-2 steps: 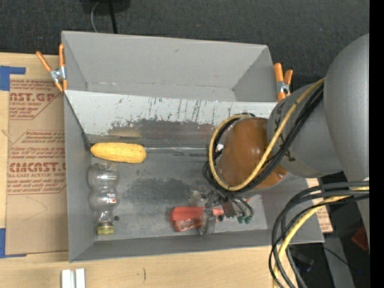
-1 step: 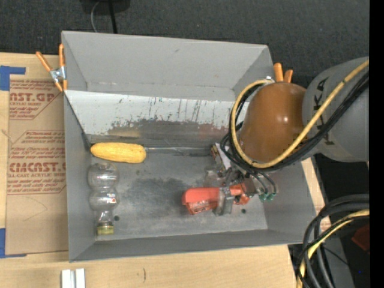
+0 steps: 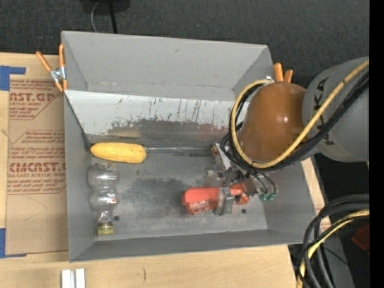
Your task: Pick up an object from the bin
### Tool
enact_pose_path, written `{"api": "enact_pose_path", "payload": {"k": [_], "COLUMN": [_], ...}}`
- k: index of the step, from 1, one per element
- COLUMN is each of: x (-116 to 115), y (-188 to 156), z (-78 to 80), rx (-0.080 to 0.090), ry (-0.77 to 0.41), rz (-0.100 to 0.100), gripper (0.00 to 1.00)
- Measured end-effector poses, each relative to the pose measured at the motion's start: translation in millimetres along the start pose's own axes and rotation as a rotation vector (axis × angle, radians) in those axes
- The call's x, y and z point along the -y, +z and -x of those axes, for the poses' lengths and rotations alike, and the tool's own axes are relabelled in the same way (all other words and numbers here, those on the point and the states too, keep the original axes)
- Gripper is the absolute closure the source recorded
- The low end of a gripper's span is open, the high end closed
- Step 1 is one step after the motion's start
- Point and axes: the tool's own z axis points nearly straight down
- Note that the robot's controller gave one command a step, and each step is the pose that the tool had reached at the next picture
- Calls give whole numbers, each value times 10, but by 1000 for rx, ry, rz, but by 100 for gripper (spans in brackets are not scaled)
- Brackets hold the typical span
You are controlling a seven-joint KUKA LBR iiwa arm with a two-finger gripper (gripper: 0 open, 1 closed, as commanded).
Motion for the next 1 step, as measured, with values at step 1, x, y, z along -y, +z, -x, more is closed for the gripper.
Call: {"api": "enact_pose_path", "payload": {"k": [1], "x": [4], "y": [-393], "z": [-10], "rx": [-9], "ry": [5], "rz": [1], "gripper": [100]}}
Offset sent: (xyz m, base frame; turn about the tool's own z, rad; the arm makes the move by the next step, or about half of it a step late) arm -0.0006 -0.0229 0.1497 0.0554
